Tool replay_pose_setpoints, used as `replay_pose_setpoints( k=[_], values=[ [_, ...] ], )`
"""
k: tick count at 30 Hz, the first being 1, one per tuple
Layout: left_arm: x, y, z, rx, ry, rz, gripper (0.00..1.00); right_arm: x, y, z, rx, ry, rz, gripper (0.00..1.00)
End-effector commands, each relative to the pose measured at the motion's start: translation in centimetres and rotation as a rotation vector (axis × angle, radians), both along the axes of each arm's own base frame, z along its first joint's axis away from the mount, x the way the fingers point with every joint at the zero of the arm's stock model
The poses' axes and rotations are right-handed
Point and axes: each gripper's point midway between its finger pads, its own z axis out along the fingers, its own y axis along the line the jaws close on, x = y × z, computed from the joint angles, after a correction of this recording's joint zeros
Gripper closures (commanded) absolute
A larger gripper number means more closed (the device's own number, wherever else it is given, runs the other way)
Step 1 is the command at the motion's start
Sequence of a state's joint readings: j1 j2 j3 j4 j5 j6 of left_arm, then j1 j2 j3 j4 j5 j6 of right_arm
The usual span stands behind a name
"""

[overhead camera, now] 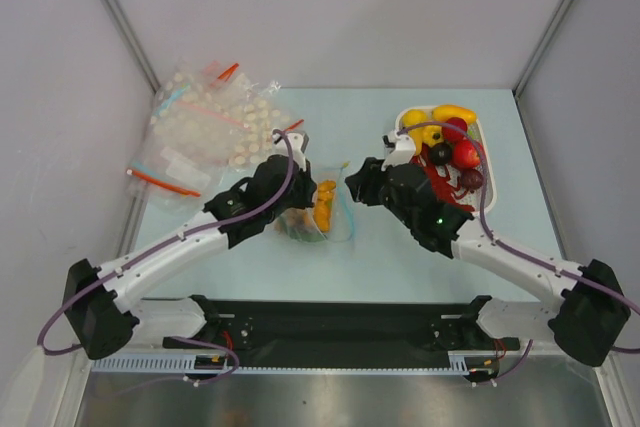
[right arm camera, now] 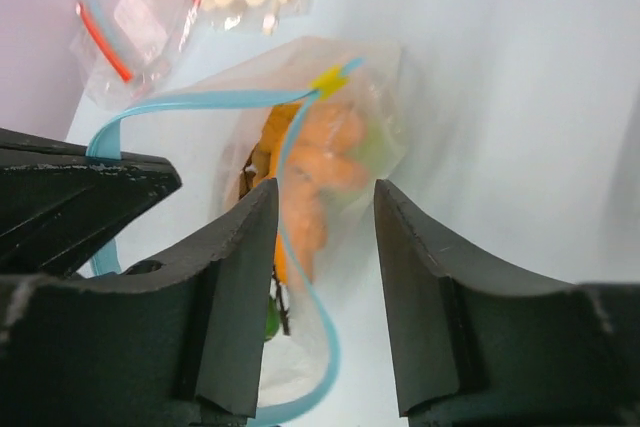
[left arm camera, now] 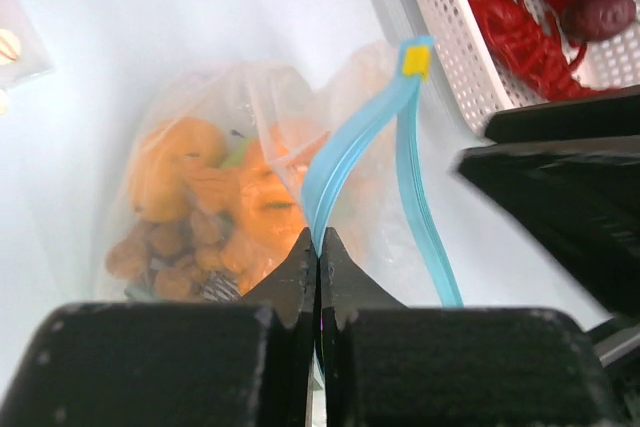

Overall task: Place the food in the zip-top bag and seal the zipper
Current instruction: Adjust the zipper food storage bag at the center of the board, then pick up the fake fruit from the bin.

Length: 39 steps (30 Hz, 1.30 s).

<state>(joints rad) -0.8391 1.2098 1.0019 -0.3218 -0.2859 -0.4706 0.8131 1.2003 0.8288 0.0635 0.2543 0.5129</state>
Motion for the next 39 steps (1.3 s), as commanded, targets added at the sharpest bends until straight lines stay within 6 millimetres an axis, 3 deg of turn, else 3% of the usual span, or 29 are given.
replay_pose_setpoints(
  k=[1, 3, 4, 9, 13, 18, 20, 21, 24, 27, 35, 39],
  values=[
    [0.6, 1.1, 2.2, -0.075, -0.055, 0.072, 1.00, 1.0, -2.6, 4.3, 0.014, -0.088, -0.069, 0.51],
    [0.6, 1.5, 2.5, -0.081, -0.065, 0.086, 1.00, 1.8, -4.8, 5.7, 0.022, -0.117, -0.115, 0.50],
    [0.5, 1.7, 2.7, -0.089, -0.073, 0.091, 1.00, 1.9, -6.0, 5.0, -0.008, -0.093, -0.136, 0.50],
    [0.4, 2.7, 3.2, -0.113, -0.099, 0.133, 1.00, 4.0, -12.6, 5.3, -0.032, -0.086, -0.313, 0.50],
    [0.3, 3.5, 3.5, -0.129, -0.121, 0.162, 1.00, 5.5, -15.4, 4.0, -0.016, -0.049, -0.399, 0.50],
    [0.3, 3.9, 3.9, -0.157, -0.145, 0.182, 1.00, 7.8, -17.4, 2.0, 0.001, -0.014, -0.473, 0.50],
    [0.3, 4.0, 3.6, -0.157, -0.141, 0.188, 1.00, 8.4, -18.0, 0.4, -0.006, 0.018, -0.513, 0.38],
    [0.3, 3.9, 3.7, -0.162, -0.146, 0.186, 1.00, 9.0, -18.0, 0.8, 0.014, -0.008, -0.529, 0.23],
    [0.2, 3.7, 3.6, -0.166, -0.139, 0.170, 1.00, 10.7, -18.3, 0.2, -0.034, -0.004, -0.553, 0.14],
    [0.1, 3.7, 3.7, -0.172, -0.143, 0.165, 1.00, 12.6, -19.0, 0.2, -0.090, 0.004, -0.605, 0.14],
    [0.0, 3.7, 3.9, -0.175, -0.154, 0.158, 1.00, 16.6, -23.1, 0.3, -0.260, -0.015, -0.855, 0.11],
    [-0.1, 3.5, 3.9, -0.179, -0.152, 0.148, 1.00, 18.0, -24.6, -1.3, -0.359, 0.034, -0.924, 0.11]
  ],
)
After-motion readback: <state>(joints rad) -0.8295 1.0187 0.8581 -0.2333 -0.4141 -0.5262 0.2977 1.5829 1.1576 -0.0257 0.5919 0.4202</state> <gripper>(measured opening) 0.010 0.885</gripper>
